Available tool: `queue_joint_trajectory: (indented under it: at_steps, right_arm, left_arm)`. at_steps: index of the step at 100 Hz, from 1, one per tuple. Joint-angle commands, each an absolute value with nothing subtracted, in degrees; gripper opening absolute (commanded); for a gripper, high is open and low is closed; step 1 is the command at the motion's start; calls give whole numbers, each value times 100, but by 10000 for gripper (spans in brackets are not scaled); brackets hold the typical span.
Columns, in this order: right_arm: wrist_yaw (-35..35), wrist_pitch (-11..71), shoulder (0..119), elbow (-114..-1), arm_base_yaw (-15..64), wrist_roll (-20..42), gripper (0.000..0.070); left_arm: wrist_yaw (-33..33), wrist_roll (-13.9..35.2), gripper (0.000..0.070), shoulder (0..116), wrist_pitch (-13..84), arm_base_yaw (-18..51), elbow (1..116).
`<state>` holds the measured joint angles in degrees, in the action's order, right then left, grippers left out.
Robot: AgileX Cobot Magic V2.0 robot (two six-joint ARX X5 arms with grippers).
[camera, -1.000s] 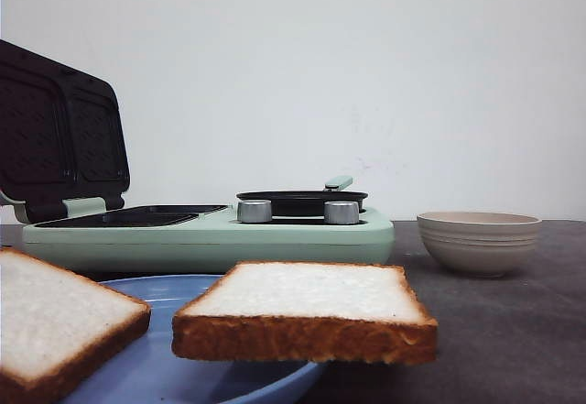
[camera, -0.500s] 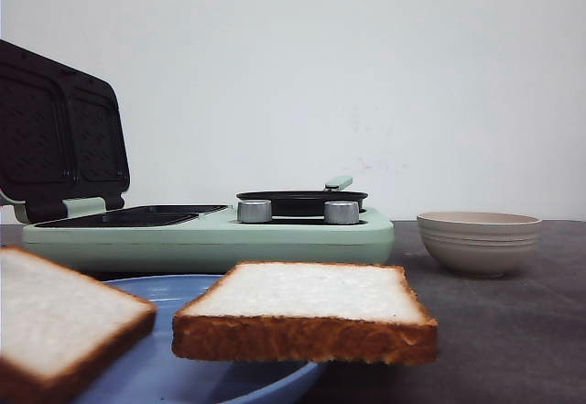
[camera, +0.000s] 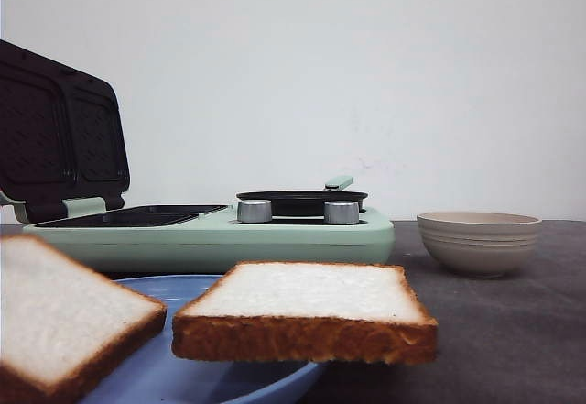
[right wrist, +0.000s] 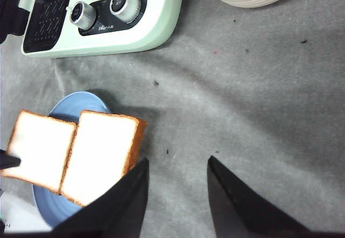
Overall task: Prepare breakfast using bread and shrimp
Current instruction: 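Grasp the bread slice edge with the left gripper and lift it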
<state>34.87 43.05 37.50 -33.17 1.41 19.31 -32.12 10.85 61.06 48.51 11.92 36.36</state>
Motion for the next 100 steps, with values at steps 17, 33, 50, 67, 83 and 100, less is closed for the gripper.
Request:
queue_joint_trajectory:
  at_steps: [17, 33, 50, 67, 83, 100]
  right_arm:
    - [3496, 4265, 3760, -3395, 143, 1863, 209]
    - [3496, 4265, 3760, -3395, 143, 1861, 209]
    - [3496, 4261, 3760, -3395, 143, 1859, 209]
    - [3496, 4244, 3760, -3395, 143, 1857, 209]
    - [3492, 4241, 3760, -3395, 143, 1837, 209]
    - [3492, 4241, 3760, -3395, 143, 1800, 209]
  left_arm:
    - [-3164, 1243, 4, 5433, 4362, 1214, 3701]
    - [-3011, 1457, 4, 5009, 3981, 1214, 3701]
    - [-2803, 1461, 4, 4797, 3677, 1214, 3701]
    - [-2670, 1466, 4, 4781, 3208, 1219, 3701]
    - [-2532, 1476, 4, 4781, 2550, 1251, 3701]
    - [-2158, 1507, 4, 4792, 1876, 1330, 3704]
